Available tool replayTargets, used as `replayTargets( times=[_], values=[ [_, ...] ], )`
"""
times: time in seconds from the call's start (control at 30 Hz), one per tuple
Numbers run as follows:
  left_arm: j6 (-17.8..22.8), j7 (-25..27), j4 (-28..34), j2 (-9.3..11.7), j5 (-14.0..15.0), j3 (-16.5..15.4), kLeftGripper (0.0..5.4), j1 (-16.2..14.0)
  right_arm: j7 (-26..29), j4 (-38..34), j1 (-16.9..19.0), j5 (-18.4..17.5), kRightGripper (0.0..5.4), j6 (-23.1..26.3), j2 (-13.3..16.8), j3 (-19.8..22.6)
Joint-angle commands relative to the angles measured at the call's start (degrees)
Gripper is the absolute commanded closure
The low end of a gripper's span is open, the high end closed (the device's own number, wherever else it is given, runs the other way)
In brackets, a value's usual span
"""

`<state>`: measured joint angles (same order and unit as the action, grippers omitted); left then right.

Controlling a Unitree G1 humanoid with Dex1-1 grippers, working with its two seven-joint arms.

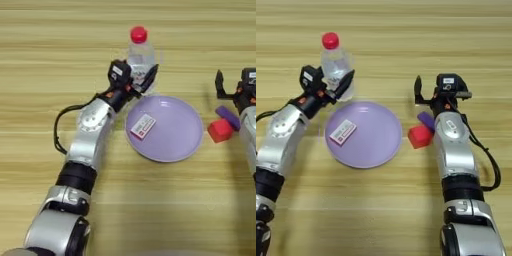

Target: Move the objects on the table

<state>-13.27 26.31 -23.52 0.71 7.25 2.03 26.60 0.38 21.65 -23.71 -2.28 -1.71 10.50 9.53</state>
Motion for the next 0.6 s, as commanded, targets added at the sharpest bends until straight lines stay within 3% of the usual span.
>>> replayTargets(
  times=[0.03,0.33,0.6],
  values=[
    [-0.73,-1.72,-1.61,4.09,1.79,-5.10,2.31,0.05,-0.32,-0.58,0.04,-0.16,0.00,0.78,-0.16,-0.01],
    [-2.40,-2.47,-6.18,6.85,2.39,-8.40,2.31,-2.77,-0.53,-0.46,-0.18,0.03,0.00,0.81,-0.38,-0.25],
    [-6.05,-3.35,-13.31,7.70,0.33,-8.42,2.31,-2.04,-0.53,-0.45,-0.20,0.07,0.00,0.80,-0.37,-0.32]
  ],
)
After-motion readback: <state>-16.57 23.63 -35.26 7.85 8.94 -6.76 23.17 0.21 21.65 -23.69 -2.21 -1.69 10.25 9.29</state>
